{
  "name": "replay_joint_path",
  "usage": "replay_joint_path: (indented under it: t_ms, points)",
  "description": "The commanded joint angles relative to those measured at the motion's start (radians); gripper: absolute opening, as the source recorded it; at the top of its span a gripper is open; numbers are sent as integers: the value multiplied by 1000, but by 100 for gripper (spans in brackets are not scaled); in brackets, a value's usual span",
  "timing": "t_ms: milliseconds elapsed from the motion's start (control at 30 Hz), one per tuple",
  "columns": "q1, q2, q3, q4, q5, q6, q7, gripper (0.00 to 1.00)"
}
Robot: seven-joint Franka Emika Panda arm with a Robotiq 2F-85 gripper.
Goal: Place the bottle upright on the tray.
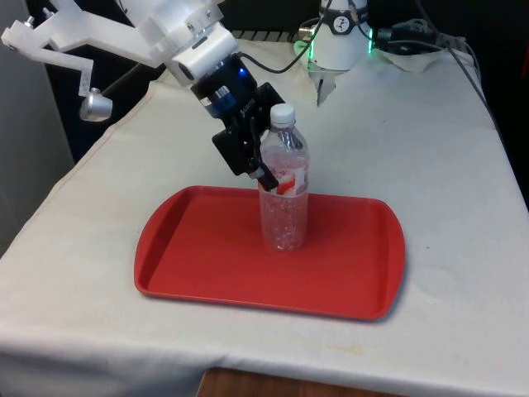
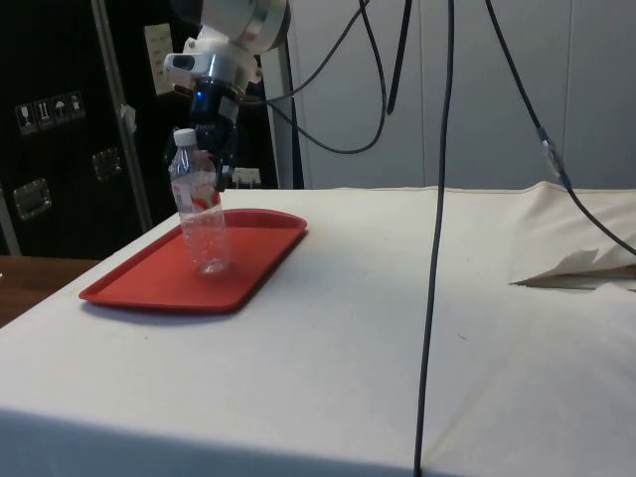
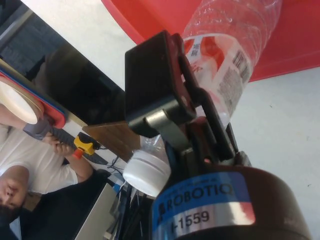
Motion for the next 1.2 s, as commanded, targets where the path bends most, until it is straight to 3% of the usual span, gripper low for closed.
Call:
replay_joint_path:
  t_ms: [0,400,733,967,1033,1067,1100,1167]
  points:
    - [1,0,-1,1,1,4,1,100]
    - [2,-4,-2,0,1,-1,2,100]
    - [-10,-2,-9,0,2,-4,-3,100]
    - [-30,2,-14,5,3,-11,-17,100]
    - [-33,2,-17,4,4,-13,-21,100]
    - [-27,0,-18,0,3,-9,-17,100]
    - [-35,2,-19,4,4,-13,-23,100]
    - [-37,2,-21,3,5,-14,-27,100]
